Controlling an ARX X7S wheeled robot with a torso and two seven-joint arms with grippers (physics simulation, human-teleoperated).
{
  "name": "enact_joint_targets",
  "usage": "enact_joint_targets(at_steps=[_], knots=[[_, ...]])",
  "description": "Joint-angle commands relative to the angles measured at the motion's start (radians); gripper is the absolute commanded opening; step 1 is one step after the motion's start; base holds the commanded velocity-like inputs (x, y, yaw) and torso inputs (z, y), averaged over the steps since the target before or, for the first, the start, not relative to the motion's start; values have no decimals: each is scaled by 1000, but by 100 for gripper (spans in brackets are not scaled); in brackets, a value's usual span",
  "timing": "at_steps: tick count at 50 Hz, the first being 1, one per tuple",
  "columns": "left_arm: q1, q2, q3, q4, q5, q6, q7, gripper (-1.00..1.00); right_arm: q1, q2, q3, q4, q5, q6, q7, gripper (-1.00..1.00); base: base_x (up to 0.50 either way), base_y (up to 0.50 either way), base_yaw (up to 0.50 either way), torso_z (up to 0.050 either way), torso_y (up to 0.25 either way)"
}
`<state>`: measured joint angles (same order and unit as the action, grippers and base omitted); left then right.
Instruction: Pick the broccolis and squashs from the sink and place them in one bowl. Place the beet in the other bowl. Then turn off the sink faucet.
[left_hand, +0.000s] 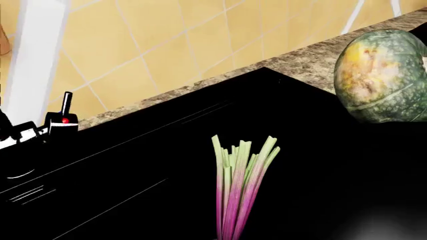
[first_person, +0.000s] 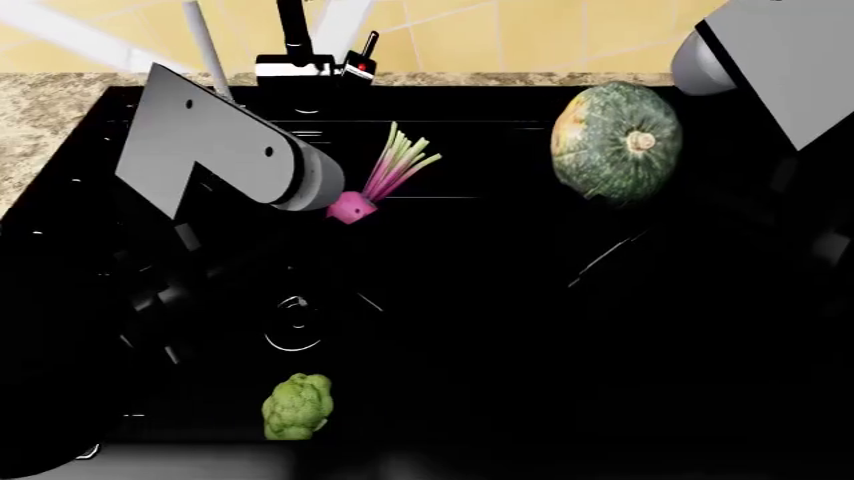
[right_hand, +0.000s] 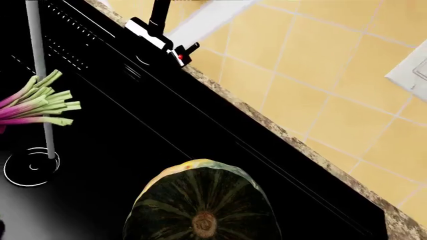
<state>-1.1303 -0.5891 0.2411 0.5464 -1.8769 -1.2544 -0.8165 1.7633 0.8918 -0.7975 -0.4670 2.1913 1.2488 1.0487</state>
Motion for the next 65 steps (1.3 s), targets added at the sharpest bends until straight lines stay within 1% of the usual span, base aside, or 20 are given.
enact_joint_targets(at_steps=[1,9,18,24,30,38,48,65], knots=[[3,7,1,1,16,9,16,-100,3,6,18,3,-32,7,-21,-100,0,-500,0,0,0],[-11,5,6,1,5,18,9,-100,29,19,9,-2,-2,7,-3,-100,0,-500,0,0,0],[-28,4,-3,5,10,28,20,-100,149,33,-44,-20,166,-20,92,-100,0,-500,0,0,0],[-20,5,-21,6,39,38,45,-100,212,43,-65,-27,239,-15,118,-100,0,-500,0,0,0],[-11,8,-38,13,53,54,62,-100,241,44,-75,-20,253,-10,131,-100,0,-500,0,0,0],[-6,14,-44,8,77,63,86,-100,232,52,-72,-22,241,-17,130,-100,0,-500,0,0,0],[-22,13,-33,7,67,68,78,-100,224,53,-61,-25,225,-16,113,-100,0,-500,0,0,0],[-17,10,-30,24,58,80,87,-100,254,66,-86,-40,263,-29,147,-100,-11,-500,0,0,0]])
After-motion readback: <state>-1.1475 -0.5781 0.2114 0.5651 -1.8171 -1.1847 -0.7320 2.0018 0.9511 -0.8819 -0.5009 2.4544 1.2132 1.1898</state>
